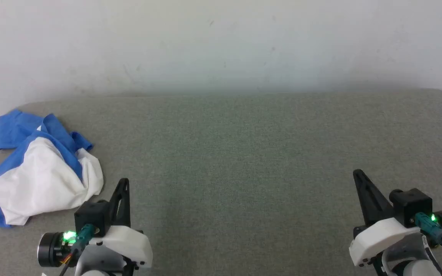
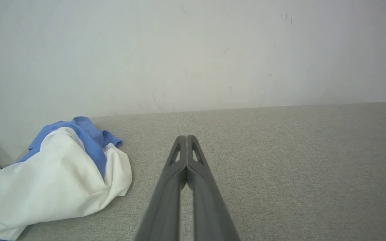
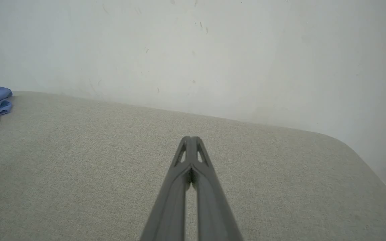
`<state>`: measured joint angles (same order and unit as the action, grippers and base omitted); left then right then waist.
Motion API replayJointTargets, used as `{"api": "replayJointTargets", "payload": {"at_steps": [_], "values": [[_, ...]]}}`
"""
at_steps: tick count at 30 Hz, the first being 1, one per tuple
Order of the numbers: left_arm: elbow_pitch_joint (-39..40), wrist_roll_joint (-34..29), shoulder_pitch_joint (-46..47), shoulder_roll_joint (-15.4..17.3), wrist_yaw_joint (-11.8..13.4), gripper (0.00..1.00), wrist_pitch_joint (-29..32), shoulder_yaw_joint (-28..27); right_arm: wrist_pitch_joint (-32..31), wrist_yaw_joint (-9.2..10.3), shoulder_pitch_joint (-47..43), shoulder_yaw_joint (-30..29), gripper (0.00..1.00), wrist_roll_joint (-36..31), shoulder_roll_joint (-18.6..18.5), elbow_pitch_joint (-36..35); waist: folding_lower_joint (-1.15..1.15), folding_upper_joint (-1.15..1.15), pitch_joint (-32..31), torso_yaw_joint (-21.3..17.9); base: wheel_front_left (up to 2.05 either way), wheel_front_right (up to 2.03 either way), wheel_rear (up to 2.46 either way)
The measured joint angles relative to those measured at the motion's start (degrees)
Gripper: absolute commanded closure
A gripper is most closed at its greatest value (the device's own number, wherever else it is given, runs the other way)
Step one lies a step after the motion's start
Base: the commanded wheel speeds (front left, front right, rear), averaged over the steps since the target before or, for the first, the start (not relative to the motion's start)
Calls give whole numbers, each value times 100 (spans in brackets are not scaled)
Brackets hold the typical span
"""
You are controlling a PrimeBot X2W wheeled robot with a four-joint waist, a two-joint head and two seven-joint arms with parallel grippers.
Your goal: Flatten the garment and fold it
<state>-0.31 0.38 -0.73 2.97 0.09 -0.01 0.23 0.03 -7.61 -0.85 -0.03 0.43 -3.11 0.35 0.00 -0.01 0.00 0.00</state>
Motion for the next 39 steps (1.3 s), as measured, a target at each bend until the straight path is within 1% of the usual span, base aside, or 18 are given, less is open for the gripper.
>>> {"api": "replayJointTargets", "payload": {"at_steps": [35,36,39], "values": [[0,0,0,0,0,100,0,0,0,0,0,0,100,0,1,-1,0,0,0,0,0,0,0],[0,0,0,0,0,0,0,0,0,0,0,0,0,0,1,-1,0,0,0,0,0,0,0],[-7,1,-3,0,0,0,0,8,0,-1,-5,0,0,2,-4,9,0,1,0,0,0,0,0]]}}
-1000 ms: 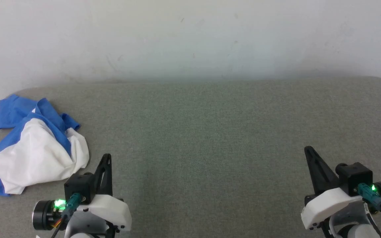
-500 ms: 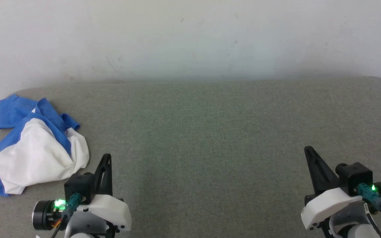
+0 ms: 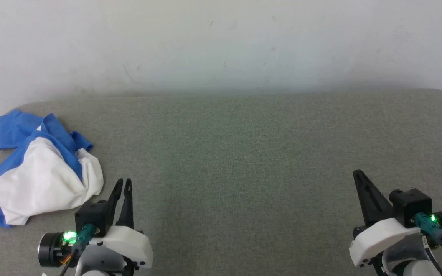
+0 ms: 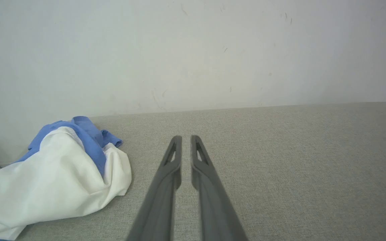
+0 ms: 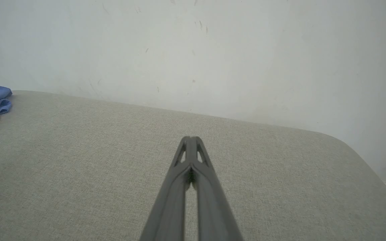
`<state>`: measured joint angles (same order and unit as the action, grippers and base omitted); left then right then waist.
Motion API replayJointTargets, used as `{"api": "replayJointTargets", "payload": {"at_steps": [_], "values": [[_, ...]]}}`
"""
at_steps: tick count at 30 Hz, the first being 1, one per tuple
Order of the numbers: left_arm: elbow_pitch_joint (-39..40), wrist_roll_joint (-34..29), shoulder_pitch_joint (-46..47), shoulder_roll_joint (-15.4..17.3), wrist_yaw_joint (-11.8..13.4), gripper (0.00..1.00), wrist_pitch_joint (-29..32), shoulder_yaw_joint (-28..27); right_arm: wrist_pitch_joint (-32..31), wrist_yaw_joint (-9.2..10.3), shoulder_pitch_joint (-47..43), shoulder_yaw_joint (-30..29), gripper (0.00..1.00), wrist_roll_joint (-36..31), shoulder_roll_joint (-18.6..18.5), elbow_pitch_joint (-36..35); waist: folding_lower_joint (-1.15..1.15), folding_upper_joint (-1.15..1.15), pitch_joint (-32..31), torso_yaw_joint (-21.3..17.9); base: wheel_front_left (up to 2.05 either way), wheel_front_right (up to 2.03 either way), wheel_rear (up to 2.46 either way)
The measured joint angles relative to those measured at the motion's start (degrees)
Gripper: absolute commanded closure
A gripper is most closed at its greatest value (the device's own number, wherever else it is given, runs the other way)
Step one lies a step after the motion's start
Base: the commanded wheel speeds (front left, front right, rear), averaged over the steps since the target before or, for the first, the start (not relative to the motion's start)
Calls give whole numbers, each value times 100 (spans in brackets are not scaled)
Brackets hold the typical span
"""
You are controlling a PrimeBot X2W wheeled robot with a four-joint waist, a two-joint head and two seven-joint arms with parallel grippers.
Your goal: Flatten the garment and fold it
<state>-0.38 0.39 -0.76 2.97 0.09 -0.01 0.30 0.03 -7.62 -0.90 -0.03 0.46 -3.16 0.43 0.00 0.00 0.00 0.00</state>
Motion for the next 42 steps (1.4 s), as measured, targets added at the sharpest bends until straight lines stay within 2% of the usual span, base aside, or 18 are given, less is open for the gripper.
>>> {"api": "replayJointTargets", "payload": {"at_steps": [23,42], "values": [[-70,115,-1,0,47,0,-212,84,213,0,0,-22,0,65,-1,40,0,0,-2,69,0,0,0],[-98,208,-21,0,107,0,-422,111,430,0,-24,91,0,123,0,37,0,0,-53,574,0,0,0]]}}
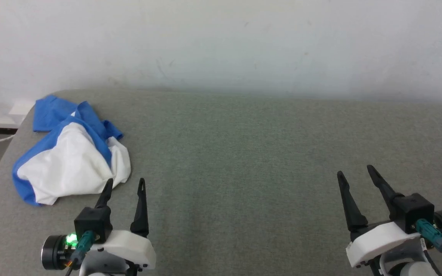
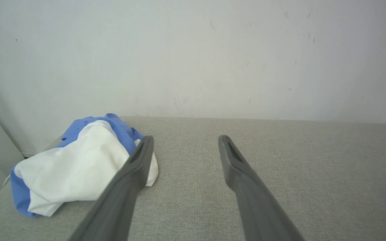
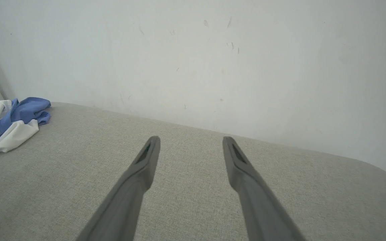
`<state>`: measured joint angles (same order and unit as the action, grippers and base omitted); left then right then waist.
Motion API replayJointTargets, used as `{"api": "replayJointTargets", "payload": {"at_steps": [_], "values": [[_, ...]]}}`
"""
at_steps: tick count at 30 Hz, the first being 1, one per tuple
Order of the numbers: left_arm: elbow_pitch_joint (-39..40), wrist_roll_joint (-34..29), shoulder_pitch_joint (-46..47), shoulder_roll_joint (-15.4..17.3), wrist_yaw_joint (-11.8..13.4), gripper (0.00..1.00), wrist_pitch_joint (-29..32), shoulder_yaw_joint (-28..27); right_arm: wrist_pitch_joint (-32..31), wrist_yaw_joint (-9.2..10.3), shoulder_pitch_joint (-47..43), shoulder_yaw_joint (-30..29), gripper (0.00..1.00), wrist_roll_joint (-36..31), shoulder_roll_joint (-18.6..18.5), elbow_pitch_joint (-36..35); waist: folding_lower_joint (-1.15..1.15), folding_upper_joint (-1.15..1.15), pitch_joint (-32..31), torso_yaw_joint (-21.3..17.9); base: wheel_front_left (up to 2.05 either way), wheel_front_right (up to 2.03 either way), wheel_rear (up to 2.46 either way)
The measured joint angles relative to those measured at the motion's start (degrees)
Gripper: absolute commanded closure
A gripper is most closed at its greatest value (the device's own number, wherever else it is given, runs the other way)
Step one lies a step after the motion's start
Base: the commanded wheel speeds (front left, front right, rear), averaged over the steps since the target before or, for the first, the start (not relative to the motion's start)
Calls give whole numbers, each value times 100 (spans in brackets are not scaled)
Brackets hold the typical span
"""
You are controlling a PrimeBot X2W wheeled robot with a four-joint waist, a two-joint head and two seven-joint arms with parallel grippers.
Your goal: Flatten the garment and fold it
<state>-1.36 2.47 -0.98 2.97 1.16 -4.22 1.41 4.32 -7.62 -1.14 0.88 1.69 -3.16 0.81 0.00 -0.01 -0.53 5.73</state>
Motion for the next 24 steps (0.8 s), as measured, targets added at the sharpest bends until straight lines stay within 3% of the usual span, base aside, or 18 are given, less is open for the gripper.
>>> {"api": "replayJointTargets", "payload": {"at_steps": [24], "values": [[-21,76,-123,0,66,0,-296,76,287,0,-9,159,0,87,1,31,0,0,-55,955,0,0,0]]}}
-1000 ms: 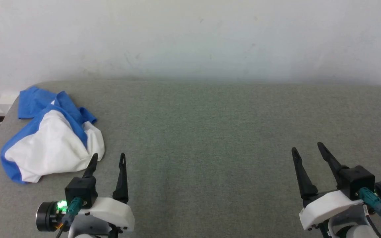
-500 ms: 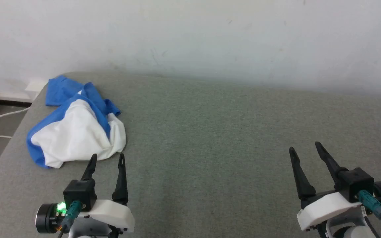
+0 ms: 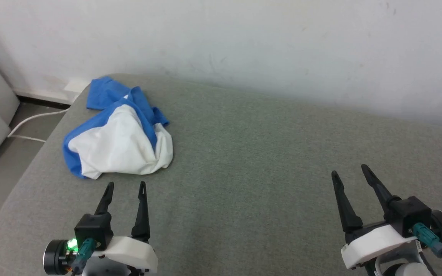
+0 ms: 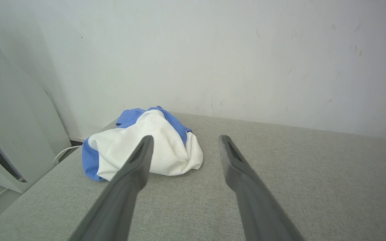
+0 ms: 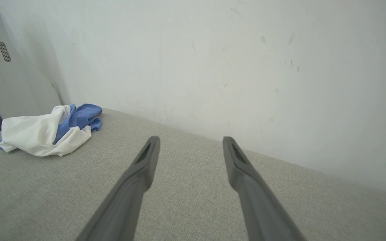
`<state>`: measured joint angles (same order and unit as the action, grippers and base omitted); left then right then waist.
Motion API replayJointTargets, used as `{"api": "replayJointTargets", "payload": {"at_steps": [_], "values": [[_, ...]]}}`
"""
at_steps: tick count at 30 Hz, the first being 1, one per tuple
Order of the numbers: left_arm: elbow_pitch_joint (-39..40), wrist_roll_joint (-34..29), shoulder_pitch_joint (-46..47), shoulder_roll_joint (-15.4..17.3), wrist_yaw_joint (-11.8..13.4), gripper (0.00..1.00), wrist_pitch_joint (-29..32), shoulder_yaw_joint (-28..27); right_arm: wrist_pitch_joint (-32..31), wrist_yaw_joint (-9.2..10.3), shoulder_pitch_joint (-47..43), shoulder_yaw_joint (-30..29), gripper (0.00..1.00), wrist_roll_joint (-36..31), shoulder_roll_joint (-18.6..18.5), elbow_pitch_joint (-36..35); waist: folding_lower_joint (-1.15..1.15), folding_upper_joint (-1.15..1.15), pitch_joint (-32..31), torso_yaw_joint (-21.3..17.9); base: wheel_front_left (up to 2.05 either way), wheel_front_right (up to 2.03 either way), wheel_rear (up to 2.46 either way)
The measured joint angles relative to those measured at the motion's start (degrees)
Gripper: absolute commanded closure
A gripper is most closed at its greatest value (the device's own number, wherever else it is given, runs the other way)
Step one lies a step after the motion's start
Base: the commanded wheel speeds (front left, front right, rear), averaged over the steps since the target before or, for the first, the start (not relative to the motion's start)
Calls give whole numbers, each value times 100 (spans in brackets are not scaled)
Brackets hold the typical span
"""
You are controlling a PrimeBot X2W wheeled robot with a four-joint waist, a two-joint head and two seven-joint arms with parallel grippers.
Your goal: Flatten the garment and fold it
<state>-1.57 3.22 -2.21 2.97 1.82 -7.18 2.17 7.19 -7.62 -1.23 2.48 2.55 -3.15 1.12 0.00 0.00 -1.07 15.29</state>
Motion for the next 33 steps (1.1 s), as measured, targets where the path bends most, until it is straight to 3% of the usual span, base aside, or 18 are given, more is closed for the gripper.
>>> {"api": "replayJointTargets", "payload": {"at_steps": [33], "values": [[-113,93,-19,0,51,0,-400,105,401,0,-38,172,0,55,3,196,0,1,-89,1053,0,0,0]]}}
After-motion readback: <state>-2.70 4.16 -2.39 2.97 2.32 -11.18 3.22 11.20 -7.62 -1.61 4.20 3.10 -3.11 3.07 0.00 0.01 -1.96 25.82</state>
